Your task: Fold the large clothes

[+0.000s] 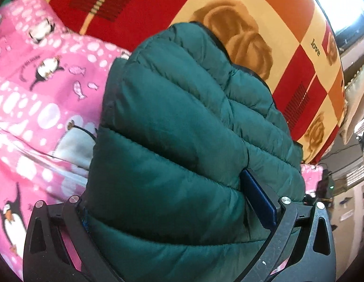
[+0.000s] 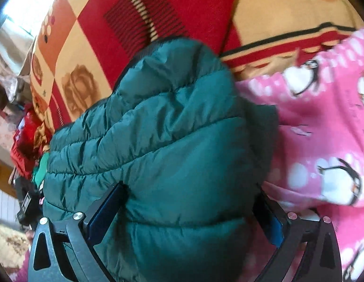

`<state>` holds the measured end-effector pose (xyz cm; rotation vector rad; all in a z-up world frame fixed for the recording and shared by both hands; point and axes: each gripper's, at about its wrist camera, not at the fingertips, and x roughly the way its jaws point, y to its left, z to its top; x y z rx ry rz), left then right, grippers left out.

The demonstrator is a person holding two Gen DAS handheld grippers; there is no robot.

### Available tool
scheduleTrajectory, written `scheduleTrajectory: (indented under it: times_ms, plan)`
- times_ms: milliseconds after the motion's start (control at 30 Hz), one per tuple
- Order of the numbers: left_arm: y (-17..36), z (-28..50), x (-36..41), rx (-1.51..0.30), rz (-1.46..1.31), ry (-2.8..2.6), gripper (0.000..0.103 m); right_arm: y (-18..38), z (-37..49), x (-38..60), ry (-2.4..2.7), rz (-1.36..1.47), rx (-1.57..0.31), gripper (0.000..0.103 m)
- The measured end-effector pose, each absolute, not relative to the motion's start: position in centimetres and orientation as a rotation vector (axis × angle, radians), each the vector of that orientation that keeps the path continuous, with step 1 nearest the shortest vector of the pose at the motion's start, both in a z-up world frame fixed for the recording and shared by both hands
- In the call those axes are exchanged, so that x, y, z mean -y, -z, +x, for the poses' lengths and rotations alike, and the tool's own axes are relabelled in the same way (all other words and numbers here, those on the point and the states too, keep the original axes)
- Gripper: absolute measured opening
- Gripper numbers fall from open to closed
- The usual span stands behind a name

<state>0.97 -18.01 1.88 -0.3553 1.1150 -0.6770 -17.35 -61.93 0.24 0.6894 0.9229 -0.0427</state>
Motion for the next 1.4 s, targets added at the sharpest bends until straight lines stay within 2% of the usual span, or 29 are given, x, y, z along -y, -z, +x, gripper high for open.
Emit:
scheduleTrajectory:
  times_ms: [100,167,200,233,267,333,400,467,600,767,933,1000,1033,1067,1100,1133,1233,1400]
  plan:
    - [-1.5,1.4,18.2,-1.141,-0.365,0.684,0.103,0.4,-17.2,61.7,-0.003,0.741,-0.914,0.102]
    - [-1.8,1.2,18.7,-1.145,-0.318,0.67,0.103,0.0,-17.7,61.2,-0.019,0.74,-0.872,0.084]
    - [-2.0,1.1,18.9,-1.137,-0.305,0.662,0.099,-0.5,-18.1,60.9,-0.023,0.728,-0.858,0.078]
    - [-2.3,0.6,19.0,-1.117,-0.292,0.657,0.095,-1.0,-18.7,60.6,-0.023,0.71,-0.847,0.067]
    - [-2.7,0.3,19.1,-1.098,-0.276,0.656,0.087,-1.6,-19.0,60.2,-0.02,0.696,-0.839,0.057]
    - [-3.8,-0.8,19.3,-1.059,-0.233,0.652,0.074,-2.8,-19.7,59.6,-0.022,0.687,-0.819,0.047]
    - [-4.8,-1.4,19.1,-1.043,-0.224,0.657,0.059,-4.2,-20.7,59.2,-0.029,0.686,-0.793,0.043]
    - [-5.9,-2.1,18.4,-1.035,-0.233,0.678,0.05,-5.4,-21.7,58.7,-0.037,0.688,-0.769,0.04]
    - [-7.6,-3.9,16.5,-1.04,-0.255,0.73,0.043,-7.9,-24.1,57.1,-0.063,0.699,-0.738,0.039]
    - [-9.5,-7.6,12.9,-1.062,-0.262,0.799,0.042,-9.3,-29.2,55.1,-0.095,0.729,-0.74,0.039]
    - [-9.6,-11.1,10.6,-1.1,-0.233,0.808,0.043,-8.0,-33.3,53.5,-0.065,0.754,-0.793,0.041]
    - [-9.1,-11.8,10.5,-1.11,-0.197,0.776,0.055,-6.9,-33.8,53.5,0.003,0.762,-0.814,0.049]
    - [-8.6,-11.8,10.7,-1.111,-0.181,0.738,0.061,-6.2,-33.7,53.6,0.049,0.769,-0.836,0.057]
    - [-8.2,-11.9,10.8,-1.11,-0.173,0.708,0.073,-5.5,-33.5,53.6,0.102,0.753,-0.86,0.069]
    - [-7.7,-11.8,11.0,-1.112,-0.163,0.682,0.084,-4.9,-33.3,53.5,0.144,0.732,-0.877,0.074]
    - [-6.9,-11.6,11.2,-1.122,-0.159,0.661,0.087,-4.6,-33.1,53.3,0.163,0.721,-0.878,0.08]
    - [-6.5,-11.8,11.2,-1.119,-0.19,0.621,0.092,-5.2,-33.1,52.7,0.206,0.695,-0.865,0.08]
    - [-8.7,-14.1,10.3,-1.016,-0.107,0.544,0.092,-8.0,-35.1,51.4,0.328,0.541,-0.845,0.08]
